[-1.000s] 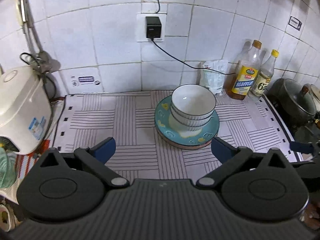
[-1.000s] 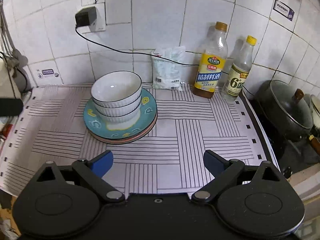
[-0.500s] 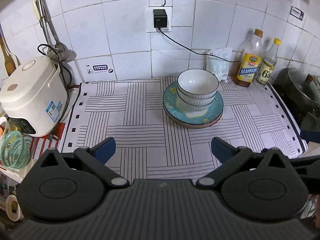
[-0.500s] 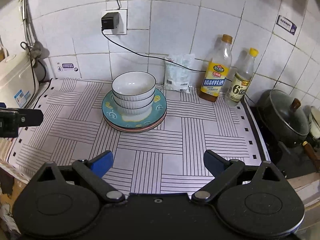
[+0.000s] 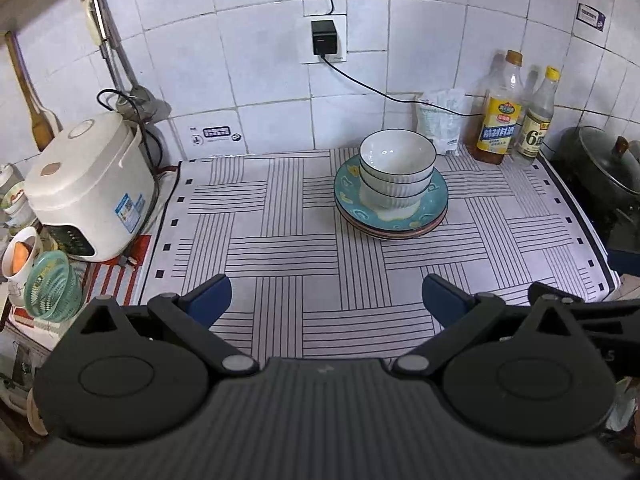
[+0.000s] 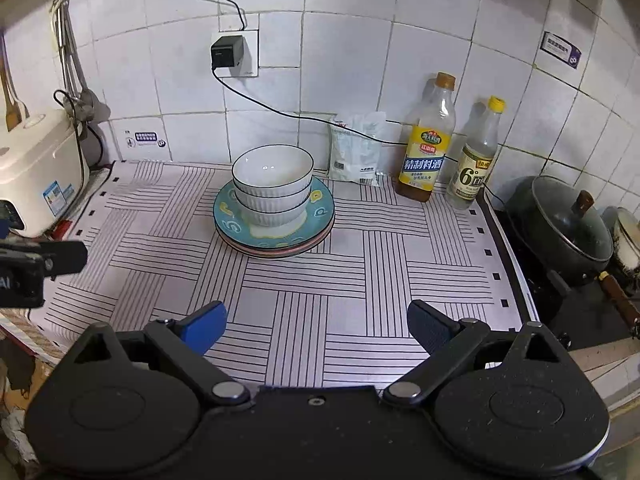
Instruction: Organize plates and bowls
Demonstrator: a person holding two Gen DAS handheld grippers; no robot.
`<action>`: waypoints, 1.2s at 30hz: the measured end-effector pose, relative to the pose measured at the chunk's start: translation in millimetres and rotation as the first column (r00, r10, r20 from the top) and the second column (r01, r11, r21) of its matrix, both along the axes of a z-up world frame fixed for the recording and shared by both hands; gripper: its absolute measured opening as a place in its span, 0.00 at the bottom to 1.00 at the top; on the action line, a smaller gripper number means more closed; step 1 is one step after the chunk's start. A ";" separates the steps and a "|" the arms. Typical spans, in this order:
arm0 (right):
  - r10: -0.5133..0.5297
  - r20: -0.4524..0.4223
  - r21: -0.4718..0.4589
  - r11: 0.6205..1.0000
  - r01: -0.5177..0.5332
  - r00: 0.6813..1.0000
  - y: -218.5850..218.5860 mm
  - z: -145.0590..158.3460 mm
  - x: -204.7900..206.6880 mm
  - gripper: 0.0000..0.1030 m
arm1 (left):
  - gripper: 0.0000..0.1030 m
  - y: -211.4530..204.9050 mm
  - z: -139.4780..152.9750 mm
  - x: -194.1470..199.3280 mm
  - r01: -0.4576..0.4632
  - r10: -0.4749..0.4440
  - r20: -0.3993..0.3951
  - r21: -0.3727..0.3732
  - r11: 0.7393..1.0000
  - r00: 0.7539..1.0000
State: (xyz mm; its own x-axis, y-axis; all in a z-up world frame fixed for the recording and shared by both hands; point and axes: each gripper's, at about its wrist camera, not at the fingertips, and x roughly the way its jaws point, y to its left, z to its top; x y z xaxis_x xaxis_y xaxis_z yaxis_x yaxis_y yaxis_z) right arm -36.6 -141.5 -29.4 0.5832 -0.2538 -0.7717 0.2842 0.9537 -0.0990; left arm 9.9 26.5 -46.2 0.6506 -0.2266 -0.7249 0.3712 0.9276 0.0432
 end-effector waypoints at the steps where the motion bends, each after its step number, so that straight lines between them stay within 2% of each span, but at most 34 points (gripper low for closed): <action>1: -0.002 0.007 0.005 1.000 0.002 1.000 -0.5 0.2 -1.8 0.96 | 1.00 0.2 0.3 -1.2 -0.005 0.005 0.000 0.001 1.000 1.000; 8: -0.017 0.062 0.029 0.999 0.015 0.998 -7.4 2.6 -15.1 0.96 | 1.00 0.6 -0.8 -9.6 -0.008 0.008 0.010 -0.015 1.000 1.000; 13: -0.025 0.118 0.013 1.000 0.023 0.993 -9.5 6.0 -26.6 0.96 | 1.00 -1.1 -3.8 -17.1 0.003 -0.002 0.034 -0.032 0.999 0.999; 16: -0.026 0.138 0.009 1.000 0.025 0.990 -10.5 7.0 -31.4 0.96 | 1.00 -5.3 -6.0 -22.0 -0.002 0.002 0.055 -0.013 1.000 0.998; 21: -0.029 0.132 0.003 1.000 0.029 0.991 -12.7 4.8 -33.6 0.96 | 1.00 -8.8 -5.7 -26.7 0.008 -0.007 0.067 -0.011 1.000 0.998; 27: -0.035 0.119 0.002 0.999 0.035 0.992 -13.0 0.8 -33.2 0.96 | 1.00 -7.2 -2.5 -26.1 0.005 -0.002 0.065 -0.053 0.999 0.998; 36: -0.036 0.093 -0.001 0.999 0.037 0.995 -13.4 -4.5 -32.5 0.96 | 1.00 -8.1 -9.4 -20.8 -0.018 0.019 0.028 -0.029 0.999 0.999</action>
